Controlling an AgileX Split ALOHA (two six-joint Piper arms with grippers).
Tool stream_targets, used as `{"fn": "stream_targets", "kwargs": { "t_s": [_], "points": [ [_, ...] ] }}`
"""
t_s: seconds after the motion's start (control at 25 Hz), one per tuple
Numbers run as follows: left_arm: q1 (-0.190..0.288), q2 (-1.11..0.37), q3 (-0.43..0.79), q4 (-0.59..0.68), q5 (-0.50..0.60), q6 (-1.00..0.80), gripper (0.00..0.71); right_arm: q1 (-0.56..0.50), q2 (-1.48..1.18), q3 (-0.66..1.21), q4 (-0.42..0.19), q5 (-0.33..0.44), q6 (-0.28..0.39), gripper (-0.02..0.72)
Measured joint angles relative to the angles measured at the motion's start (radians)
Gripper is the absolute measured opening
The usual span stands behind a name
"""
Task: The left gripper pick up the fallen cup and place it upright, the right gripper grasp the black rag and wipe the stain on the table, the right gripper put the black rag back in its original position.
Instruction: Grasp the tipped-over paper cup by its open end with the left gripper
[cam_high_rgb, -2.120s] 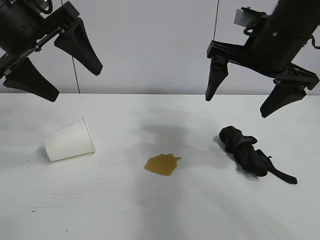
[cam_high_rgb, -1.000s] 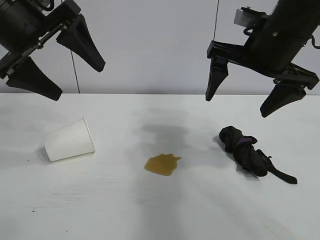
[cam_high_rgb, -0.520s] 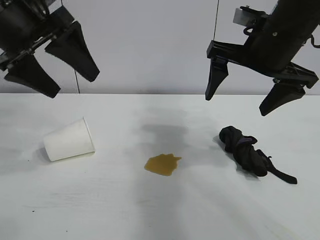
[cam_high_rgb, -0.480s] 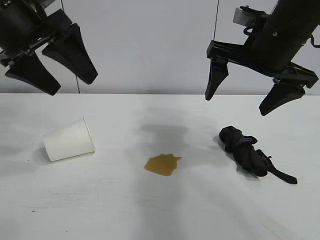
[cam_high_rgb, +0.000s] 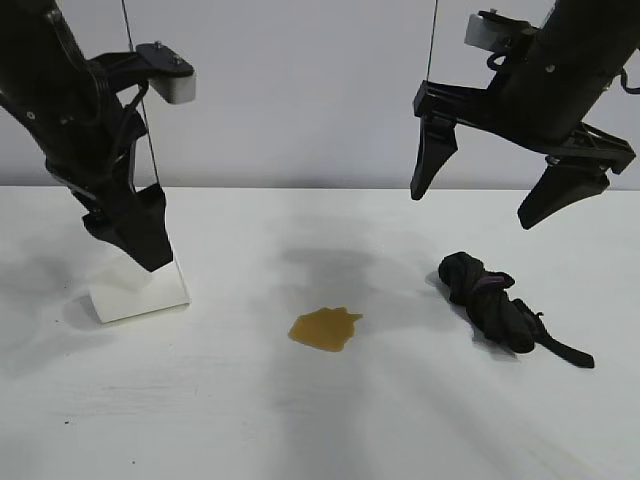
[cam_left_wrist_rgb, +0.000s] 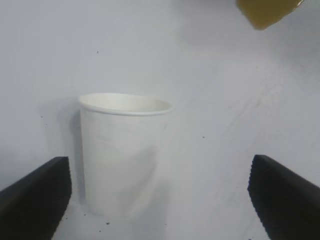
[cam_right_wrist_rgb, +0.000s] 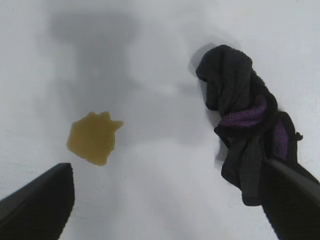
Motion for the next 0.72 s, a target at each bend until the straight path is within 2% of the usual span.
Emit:
{"fn": "stream_targets", "kwargs": {
  "t_s": [0.72],
  "points": [
    [0.001, 0.129, -0.001, 0.002, -0.097, -0.004, 0.690, 0.000, 0.000, 0.000, 0.000, 0.001, -0.007, 0.694]
  ]
}}
